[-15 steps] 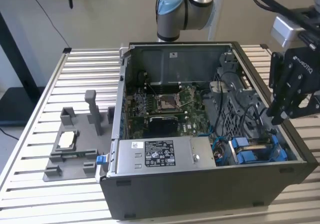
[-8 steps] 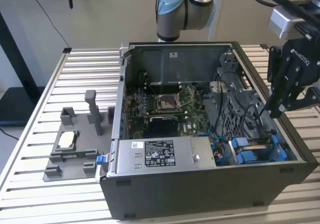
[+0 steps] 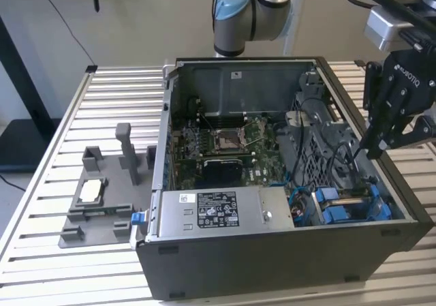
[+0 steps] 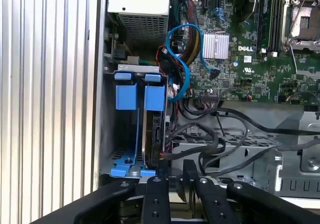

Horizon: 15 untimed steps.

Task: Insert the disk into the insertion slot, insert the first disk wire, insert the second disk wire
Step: 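Insert the second disk wire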

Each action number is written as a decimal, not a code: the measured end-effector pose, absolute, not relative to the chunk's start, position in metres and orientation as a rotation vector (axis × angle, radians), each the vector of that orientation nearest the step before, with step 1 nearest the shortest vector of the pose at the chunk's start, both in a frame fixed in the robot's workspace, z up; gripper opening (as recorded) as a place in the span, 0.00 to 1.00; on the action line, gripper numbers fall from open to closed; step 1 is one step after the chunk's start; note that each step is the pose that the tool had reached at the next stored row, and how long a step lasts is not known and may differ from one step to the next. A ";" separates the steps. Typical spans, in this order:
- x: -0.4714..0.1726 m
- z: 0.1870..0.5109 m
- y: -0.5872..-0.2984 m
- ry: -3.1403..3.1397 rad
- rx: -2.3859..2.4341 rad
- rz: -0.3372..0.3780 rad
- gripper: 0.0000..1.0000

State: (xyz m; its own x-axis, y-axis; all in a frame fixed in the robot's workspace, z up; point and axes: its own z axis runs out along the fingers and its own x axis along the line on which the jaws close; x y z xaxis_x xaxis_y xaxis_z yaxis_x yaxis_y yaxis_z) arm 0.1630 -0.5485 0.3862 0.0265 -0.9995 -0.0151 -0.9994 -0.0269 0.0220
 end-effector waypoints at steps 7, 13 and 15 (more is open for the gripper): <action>0.171 0.386 -0.545 -2.187 2.245 -0.044 0.27; 0.181 0.386 -0.545 -2.186 2.245 -0.044 0.27; 0.183 0.386 -0.545 -2.187 2.245 -0.044 0.27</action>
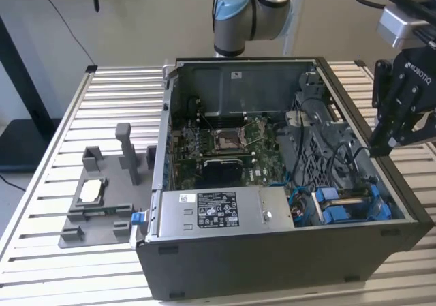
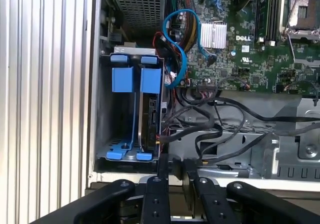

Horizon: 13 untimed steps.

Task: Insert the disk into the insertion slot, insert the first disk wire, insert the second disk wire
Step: 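Insert the second disk wire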

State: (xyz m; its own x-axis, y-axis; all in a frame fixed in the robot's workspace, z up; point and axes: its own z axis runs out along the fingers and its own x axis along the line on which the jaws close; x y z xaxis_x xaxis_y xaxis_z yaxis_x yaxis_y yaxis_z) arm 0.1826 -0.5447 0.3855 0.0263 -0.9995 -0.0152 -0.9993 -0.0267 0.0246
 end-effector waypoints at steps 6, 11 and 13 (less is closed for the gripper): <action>0.183 0.381 -0.544 -2.187 2.246 -0.045 0.27; 0.183 0.379 -0.543 -2.187 2.246 -0.045 0.27; 0.183 0.379 -0.543 -2.187 2.246 -0.045 0.27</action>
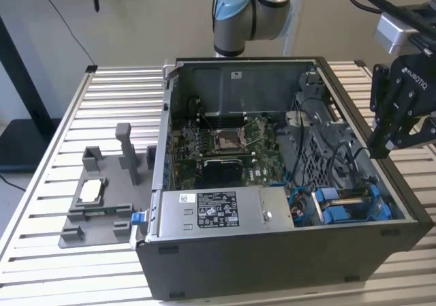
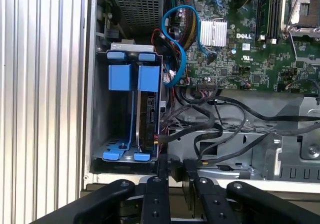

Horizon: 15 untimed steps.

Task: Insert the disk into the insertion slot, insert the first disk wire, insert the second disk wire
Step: 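Insert the second disk wire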

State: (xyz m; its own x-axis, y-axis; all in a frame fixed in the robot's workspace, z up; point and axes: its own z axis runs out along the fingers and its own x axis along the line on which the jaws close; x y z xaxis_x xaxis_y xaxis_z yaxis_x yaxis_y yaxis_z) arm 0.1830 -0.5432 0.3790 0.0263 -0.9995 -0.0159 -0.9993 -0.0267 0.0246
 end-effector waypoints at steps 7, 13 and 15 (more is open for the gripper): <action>0.183 0.379 -0.543 -2.187 2.246 -0.045 0.16; 0.183 0.379 -0.543 -2.187 2.246 -0.045 0.16; 0.183 0.379 -0.543 -2.187 2.246 -0.045 0.16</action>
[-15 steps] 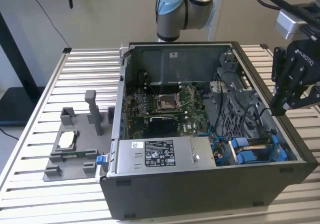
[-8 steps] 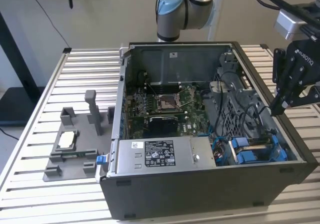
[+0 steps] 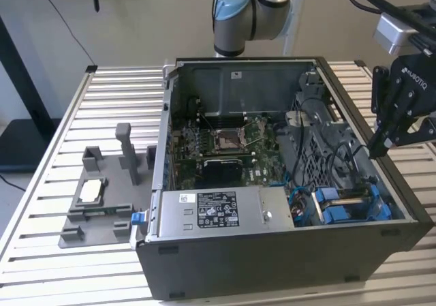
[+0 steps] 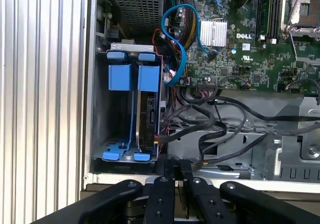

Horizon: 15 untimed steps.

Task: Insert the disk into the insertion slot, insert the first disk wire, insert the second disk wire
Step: 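Insert the second disk wire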

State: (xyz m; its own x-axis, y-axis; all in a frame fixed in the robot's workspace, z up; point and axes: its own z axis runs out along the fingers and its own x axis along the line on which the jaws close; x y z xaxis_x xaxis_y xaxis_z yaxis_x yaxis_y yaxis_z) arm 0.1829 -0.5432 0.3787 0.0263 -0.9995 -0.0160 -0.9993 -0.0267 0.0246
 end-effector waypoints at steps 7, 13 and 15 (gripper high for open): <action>0.173 0.384 -0.543 -2.187 2.246 -0.045 0.16; 0.160 0.386 -0.540 -2.187 2.246 -0.045 0.16; 0.156 0.386 -0.539 -2.187 2.246 -0.045 0.16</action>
